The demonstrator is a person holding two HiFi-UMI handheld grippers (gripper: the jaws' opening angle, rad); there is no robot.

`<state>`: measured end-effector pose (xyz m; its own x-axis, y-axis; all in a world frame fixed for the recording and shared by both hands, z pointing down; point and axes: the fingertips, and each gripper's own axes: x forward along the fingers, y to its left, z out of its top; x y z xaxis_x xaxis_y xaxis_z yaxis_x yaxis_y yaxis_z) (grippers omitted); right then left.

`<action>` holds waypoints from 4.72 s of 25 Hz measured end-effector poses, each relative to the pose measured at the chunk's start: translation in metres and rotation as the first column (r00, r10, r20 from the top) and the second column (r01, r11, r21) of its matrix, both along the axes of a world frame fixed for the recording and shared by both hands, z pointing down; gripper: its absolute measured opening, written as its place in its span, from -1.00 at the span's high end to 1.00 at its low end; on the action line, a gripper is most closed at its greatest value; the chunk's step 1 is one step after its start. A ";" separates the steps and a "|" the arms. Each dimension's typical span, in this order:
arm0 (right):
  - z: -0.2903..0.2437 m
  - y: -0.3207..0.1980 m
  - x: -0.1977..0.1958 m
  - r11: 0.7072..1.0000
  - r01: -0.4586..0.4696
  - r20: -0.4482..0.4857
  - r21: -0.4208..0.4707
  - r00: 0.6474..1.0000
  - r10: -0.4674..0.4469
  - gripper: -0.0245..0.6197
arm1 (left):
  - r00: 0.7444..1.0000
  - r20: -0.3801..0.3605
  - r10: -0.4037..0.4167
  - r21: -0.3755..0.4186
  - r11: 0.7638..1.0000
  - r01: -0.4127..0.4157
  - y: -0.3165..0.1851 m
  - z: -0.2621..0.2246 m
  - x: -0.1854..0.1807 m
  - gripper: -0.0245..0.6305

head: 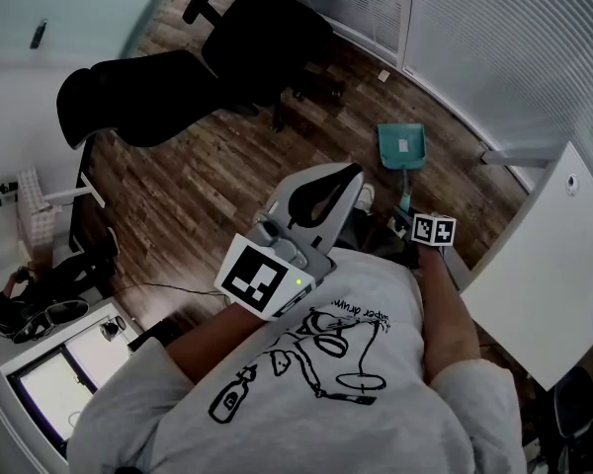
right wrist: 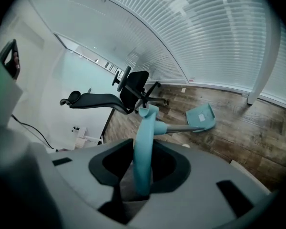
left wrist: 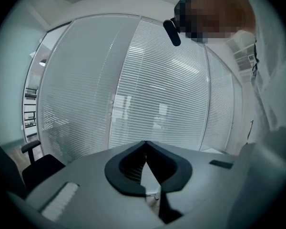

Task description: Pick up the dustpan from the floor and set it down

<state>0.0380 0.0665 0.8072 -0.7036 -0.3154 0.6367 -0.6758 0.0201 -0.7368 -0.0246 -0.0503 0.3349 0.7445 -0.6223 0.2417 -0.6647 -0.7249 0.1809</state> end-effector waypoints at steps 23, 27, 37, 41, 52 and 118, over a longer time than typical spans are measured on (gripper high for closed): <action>-0.019 -0.018 0.006 0.997 -0.050 0.058 0.065 0.997 0.046 0.68 | 1.000 -0.014 0.004 0.022 1.000 -0.003 0.001 -0.008 0.003 0.92; -0.024 -0.023 0.009 0.995 -0.048 0.057 0.088 0.997 0.043 0.67 | 1.000 -0.022 0.004 0.029 1.000 -0.003 0.000 -0.009 0.004 0.92; -0.053 -0.032 0.012 0.990 -0.050 0.087 0.132 0.995 0.038 0.67 | 0.999 -0.048 0.006 0.041 0.999 -0.004 -0.006 -0.014 0.008 0.92; -0.068 -0.034 0.013 0.987 -0.051 0.094 0.150 0.995 0.037 0.67 | 0.998 -0.060 0.005 0.046 0.999 -0.002 -0.011 -0.015 0.009 0.92; -0.132 -0.035 0.021 0.971 -0.094 0.139 0.220 0.988 0.065 0.67 | 0.996 -0.083 0.012 0.057 0.998 -0.007 -0.014 -0.017 0.010 0.92; -0.503 -0.080 0.034 0.829 -0.248 0.296 0.501 0.949 0.105 0.64 | 0.992 -0.107 0.067 0.088 0.994 -0.058 -0.038 -0.028 0.021 0.92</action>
